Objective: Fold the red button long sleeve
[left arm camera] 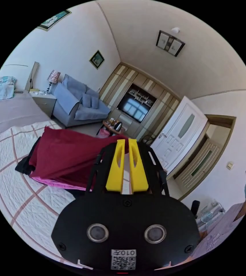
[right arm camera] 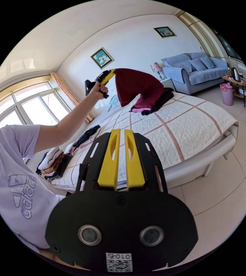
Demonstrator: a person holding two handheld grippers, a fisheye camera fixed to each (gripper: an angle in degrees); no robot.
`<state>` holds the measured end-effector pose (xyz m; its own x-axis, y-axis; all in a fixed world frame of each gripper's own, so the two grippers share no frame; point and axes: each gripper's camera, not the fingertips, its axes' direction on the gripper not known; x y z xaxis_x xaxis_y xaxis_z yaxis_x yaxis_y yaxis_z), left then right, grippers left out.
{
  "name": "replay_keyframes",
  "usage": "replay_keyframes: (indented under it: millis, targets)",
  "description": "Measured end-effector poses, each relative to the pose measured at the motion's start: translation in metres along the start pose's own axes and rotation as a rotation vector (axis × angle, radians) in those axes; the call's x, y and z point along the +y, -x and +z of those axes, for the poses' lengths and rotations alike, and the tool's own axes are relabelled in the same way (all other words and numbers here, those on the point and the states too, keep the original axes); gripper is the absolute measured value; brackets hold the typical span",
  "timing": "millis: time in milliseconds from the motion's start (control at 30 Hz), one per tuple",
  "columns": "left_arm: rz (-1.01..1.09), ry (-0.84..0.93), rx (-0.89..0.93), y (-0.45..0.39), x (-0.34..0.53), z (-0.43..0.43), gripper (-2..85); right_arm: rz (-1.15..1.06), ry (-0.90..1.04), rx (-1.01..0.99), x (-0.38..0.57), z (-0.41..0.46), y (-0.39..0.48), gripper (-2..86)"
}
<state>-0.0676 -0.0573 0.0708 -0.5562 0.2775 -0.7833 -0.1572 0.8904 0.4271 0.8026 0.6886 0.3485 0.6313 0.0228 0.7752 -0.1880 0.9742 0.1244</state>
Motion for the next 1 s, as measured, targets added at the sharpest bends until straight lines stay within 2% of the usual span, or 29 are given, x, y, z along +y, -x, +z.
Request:
replay_keyframes:
  millis: [167,333,467,567,667,733,800,933,1000]
  targets:
    - [0.172,0.025,-0.052,-0.105,-0.021,-0.106,0.6,-0.059,-0.002,0.116,-0.006,0.029,0.059,12.6]
    - [0.345,0.059,-0.066,-0.192,0.016,-0.224,0.6,-0.174,0.047,0.214,0.000,0.072,0.115,15.5]
    - [0.283,0.059,-0.005,-0.187,0.068,-0.294,0.7,-0.214,0.163,0.144,0.019,0.115,0.137,15.5]
    - [0.143,0.029,-0.063,-0.155,0.134,-0.344,0.9,-0.279,0.273,0.144,0.037,0.150,0.152,15.2]
    - [-0.092,0.032,-0.324,-0.107,0.215,-0.381,1.2,-0.307,0.409,0.131,0.055,0.189,0.159,14.9]
    - [-0.215,0.066,-0.641,-0.083,0.270,-0.397,1.6,-0.294,0.465,0.106,0.063,0.209,0.161,14.9]
    - [-0.282,0.095,-0.793,-0.073,0.302,-0.400,2.3,-0.296,0.481,0.088,0.069,0.222,0.166,15.1]
    - [-0.289,0.147,-0.985,-0.085,0.348,-0.393,5.3,-0.346,0.554,0.065,0.084,0.247,0.180,15.7]
    - [-0.215,0.178,-0.961,-0.101,0.359,-0.387,6.4,-0.418,0.573,0.013,0.096,0.248,0.189,15.9]
